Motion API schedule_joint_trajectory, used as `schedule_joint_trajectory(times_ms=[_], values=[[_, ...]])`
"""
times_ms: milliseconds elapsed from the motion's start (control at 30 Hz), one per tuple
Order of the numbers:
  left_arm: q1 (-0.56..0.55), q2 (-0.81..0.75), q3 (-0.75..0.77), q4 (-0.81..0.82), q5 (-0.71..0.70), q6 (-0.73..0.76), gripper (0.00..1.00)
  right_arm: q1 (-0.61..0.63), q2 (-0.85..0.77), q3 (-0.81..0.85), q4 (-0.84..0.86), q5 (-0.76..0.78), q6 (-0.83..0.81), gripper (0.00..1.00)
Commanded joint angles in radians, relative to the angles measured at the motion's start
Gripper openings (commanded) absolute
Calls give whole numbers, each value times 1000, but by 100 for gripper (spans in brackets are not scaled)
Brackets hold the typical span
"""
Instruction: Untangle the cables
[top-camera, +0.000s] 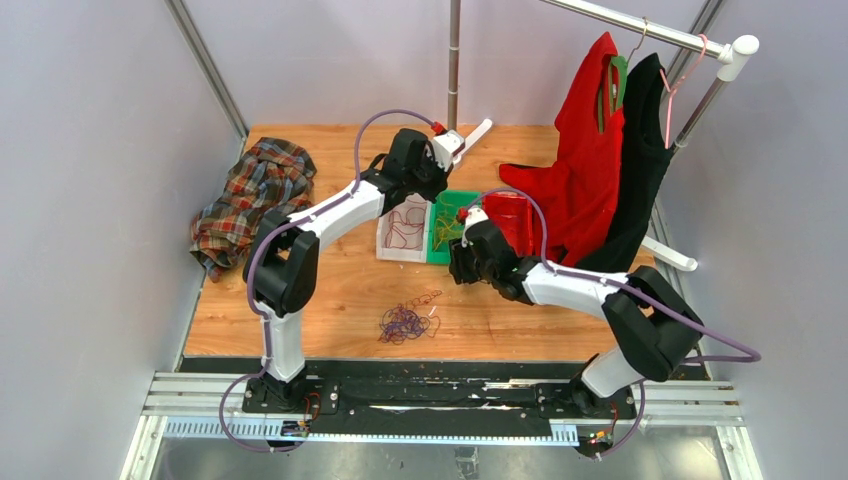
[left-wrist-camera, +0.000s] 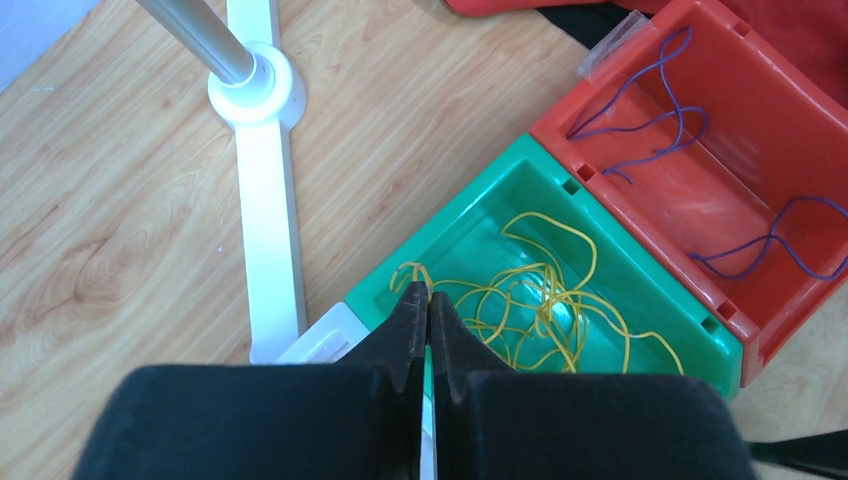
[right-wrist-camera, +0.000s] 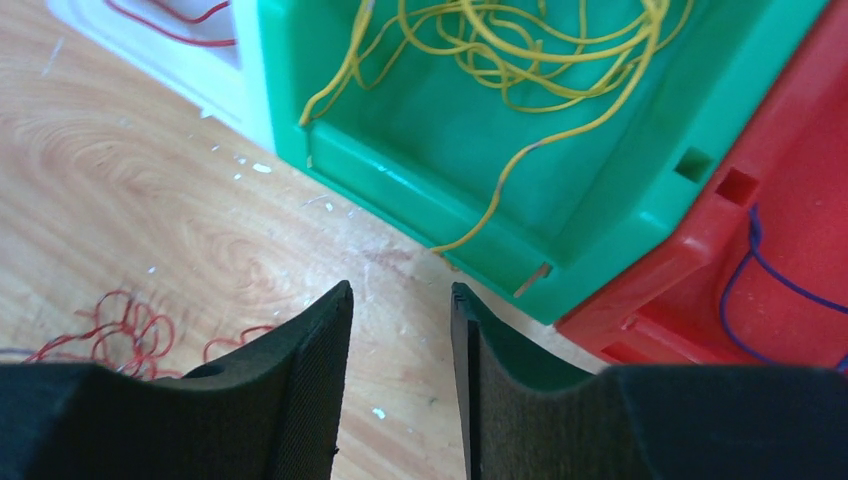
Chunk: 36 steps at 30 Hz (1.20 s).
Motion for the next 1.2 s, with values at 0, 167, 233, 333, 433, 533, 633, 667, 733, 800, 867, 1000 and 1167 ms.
schedule_joint_trajectory(times_ms=[0,167,233,333,433,533,633,667,733,800,867,1000,1167], values=[[-4,8,16,20,10,10,0,16,35,11,67,144,10,40],[-4,5,7,18,12,23,1,16,38,6,137,200,40,37],[-5,5,5,20,13,27,0,17,49,16,146,209,49,37],[-5,6,3,21,18,22,0,17,82,43,142,200,45,36],[-5,6,3,21,21,22,0,18,111,60,142,183,49,31],[-5,8,1,22,23,22,0,17,120,63,142,182,54,19],[-7,9,0,22,23,20,0,18,116,66,141,187,53,2],[-6,9,-1,22,22,20,0,18,111,68,140,188,53,1],[-7,9,-1,22,24,20,1,17,96,73,139,184,50,1],[-7,8,-1,20,24,19,1,17,70,81,138,174,39,1],[-7,6,-2,20,24,19,0,17,42,96,134,166,21,1],[-7,5,-1,20,24,20,0,-3,23,135,133,154,2,1],[-7,2,-1,16,29,18,0,-42,86,193,148,112,1,1]])
